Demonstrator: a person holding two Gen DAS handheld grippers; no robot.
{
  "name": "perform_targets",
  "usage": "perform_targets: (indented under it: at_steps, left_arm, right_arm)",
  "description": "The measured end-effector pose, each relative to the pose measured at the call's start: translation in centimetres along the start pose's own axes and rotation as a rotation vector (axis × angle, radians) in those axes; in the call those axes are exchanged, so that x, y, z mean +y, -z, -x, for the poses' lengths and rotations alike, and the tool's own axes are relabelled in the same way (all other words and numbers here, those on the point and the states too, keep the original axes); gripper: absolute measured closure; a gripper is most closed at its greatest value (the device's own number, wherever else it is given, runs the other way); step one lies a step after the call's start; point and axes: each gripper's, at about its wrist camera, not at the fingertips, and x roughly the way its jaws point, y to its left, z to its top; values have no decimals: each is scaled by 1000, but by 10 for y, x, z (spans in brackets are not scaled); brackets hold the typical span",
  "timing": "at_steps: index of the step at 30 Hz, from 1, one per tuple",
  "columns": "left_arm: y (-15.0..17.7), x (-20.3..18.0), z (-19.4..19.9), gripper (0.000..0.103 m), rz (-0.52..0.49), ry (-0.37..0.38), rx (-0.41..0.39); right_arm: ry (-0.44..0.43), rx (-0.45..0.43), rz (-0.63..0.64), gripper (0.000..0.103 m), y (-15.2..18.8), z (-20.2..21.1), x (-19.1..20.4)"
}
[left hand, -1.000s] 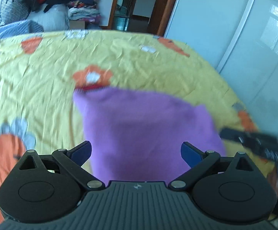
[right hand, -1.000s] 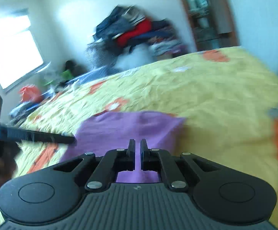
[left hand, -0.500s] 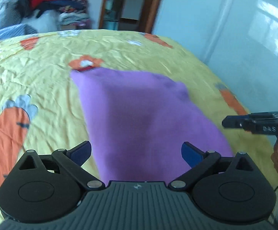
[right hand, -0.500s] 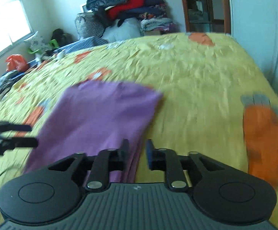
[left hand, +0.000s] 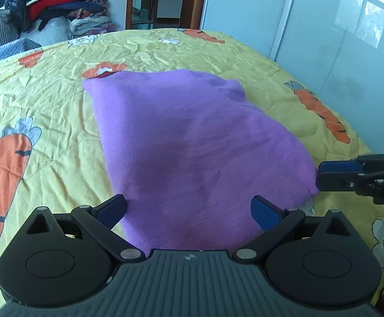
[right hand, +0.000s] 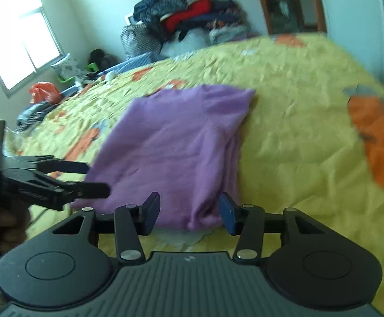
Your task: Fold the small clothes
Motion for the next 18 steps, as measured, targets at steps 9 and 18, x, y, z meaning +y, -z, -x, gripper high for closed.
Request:
perform_targets:
  at_steps: [9,18]
  left_arm:
    - [-2,-5,-5,2,-37,-13,6]
    - [2,0,-12,2,-29,-46,45]
  right_arm:
    - [-220,85,-287,71,-1,-32,-49]
    - [-83,11,-381,95,-21,1,-98]
